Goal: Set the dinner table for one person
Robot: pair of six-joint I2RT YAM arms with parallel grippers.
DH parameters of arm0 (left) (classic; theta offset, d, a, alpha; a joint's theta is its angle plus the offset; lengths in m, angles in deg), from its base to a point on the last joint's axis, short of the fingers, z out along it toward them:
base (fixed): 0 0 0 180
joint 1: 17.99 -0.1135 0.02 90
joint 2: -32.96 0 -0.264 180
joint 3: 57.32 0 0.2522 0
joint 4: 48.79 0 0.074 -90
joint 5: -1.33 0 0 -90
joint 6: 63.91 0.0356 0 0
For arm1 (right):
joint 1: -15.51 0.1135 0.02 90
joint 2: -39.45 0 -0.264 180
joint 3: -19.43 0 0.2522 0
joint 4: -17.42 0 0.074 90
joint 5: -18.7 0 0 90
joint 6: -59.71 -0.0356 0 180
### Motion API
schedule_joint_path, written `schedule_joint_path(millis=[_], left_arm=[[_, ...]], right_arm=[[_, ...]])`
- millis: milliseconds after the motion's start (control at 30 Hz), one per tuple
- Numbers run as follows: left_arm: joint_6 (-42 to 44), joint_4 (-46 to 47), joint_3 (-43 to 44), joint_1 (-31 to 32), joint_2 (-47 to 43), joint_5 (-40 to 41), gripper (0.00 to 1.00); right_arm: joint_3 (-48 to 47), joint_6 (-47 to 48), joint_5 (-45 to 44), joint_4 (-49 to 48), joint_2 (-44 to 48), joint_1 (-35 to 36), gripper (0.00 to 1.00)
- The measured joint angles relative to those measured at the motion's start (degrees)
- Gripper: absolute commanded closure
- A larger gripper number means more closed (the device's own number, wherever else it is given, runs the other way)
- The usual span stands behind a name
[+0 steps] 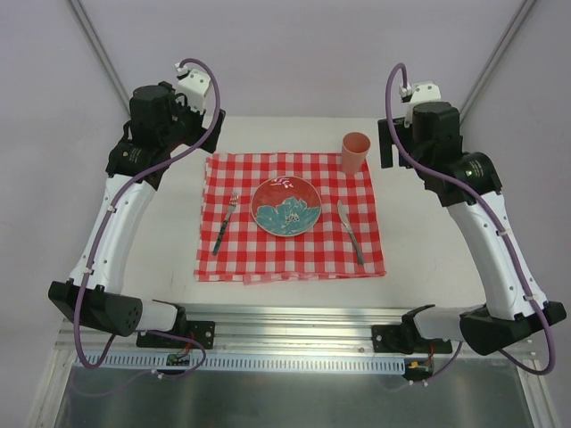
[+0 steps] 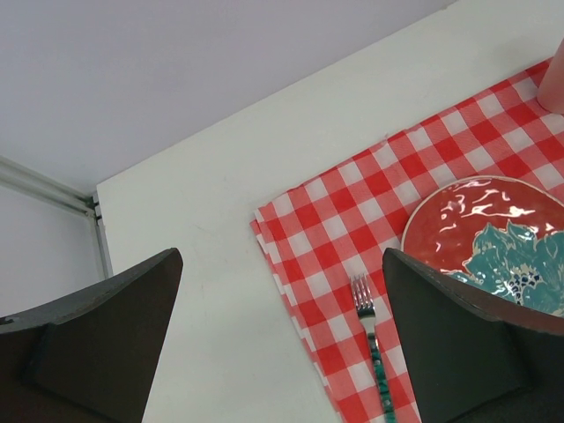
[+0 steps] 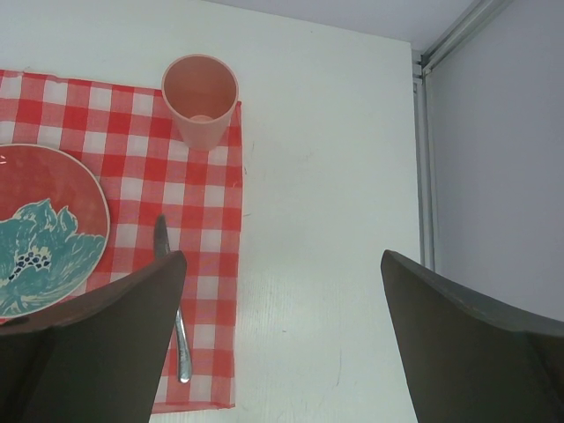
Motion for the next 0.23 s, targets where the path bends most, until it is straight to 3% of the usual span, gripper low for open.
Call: schedule_joint_path(millis=[233], left_arm=[[0.0,0.09,0.0,0.0,0.0,0.04,0.01]], right_arm=[[3.43,0.42,1.53,-0.48,0.28,-0.55,0.03]])
